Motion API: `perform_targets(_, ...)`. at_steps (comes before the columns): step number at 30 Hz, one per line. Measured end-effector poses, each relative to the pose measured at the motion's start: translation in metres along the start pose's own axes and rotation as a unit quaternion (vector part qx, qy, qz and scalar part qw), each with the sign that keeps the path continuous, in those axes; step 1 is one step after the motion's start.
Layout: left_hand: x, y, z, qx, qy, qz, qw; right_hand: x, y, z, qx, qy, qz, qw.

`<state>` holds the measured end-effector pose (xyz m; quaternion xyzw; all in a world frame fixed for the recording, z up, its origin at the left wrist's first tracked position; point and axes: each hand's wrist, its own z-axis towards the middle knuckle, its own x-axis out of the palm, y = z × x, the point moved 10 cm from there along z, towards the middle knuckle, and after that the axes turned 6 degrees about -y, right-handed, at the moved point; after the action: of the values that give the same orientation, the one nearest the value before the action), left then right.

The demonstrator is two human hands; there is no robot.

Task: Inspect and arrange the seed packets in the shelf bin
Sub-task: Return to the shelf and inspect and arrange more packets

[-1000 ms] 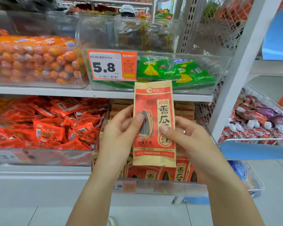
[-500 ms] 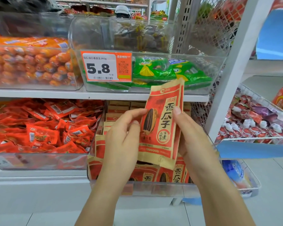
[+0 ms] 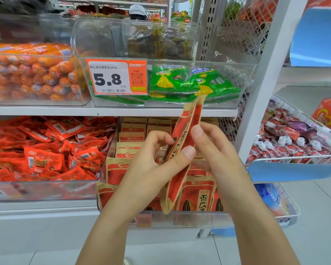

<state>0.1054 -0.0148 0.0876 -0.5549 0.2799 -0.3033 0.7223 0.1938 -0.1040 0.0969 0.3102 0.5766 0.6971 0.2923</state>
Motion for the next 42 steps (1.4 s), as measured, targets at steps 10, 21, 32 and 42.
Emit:
perform_targets(10,0.014,0.007,-0.003,-0.047,0.040,-0.066,0.996,-0.013,-0.003,0.006,0.003,-0.059,0.048,0.997)
perform_targets(21,0.019,0.008,-0.006,-0.057,0.105,-0.057,0.991,-0.020,-0.003,0.008,0.000,-0.095,0.081,0.992)
perform_targets(32,0.015,0.008,-0.009,-0.068,0.122,-0.040,0.989,-0.029,0.000,0.008,0.005,-0.102,0.080,0.992)
perform_targets(42,-0.001,-0.001,-0.005,-0.044,0.073,-0.047,0.995,-0.011,0.000,0.005,-0.008,-0.032,0.071,0.997)
